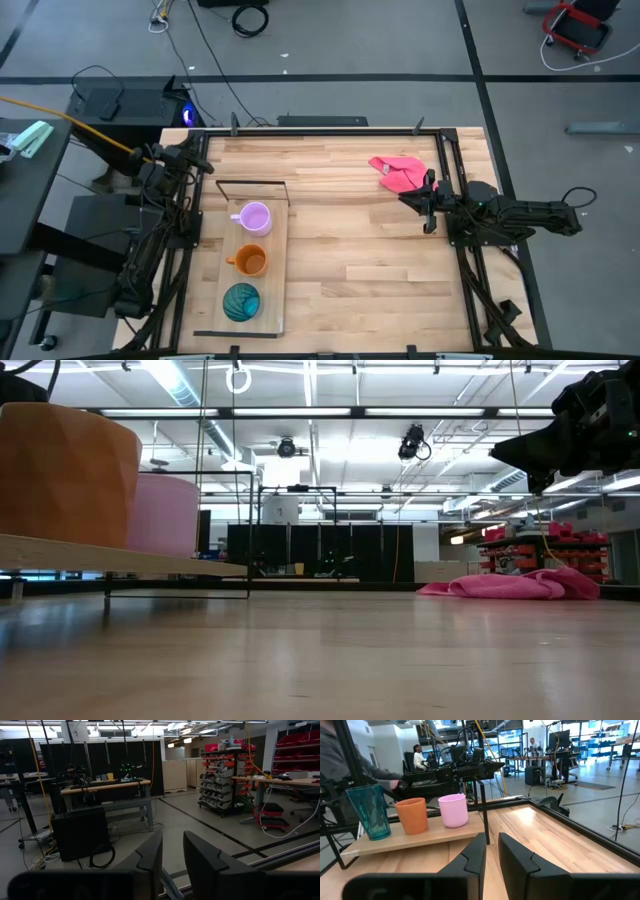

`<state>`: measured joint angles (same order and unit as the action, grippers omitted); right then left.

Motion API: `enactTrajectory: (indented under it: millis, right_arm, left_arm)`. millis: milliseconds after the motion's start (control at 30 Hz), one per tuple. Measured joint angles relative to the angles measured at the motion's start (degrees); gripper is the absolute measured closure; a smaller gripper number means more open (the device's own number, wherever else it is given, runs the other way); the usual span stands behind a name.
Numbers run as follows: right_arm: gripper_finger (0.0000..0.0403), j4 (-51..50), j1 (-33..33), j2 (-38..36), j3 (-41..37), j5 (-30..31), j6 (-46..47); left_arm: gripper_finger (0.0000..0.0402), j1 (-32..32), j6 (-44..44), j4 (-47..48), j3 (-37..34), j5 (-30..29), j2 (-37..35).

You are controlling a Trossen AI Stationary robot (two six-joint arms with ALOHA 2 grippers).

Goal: Stack small to large cups/mugs on shelf
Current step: Return to home position

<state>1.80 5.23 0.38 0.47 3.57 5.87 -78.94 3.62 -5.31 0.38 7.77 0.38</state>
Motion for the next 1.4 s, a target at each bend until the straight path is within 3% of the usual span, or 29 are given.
enactTrajectory:
  millis: [1400]
  right_arm:
    - [0.0344, 0.0, 0.0, 0.0, 0.0, 0.0, 0.0]
  left_arm:
    - [0.0313, 0.0, 0.0, 0.0, 0.0, 0.0, 0.0]
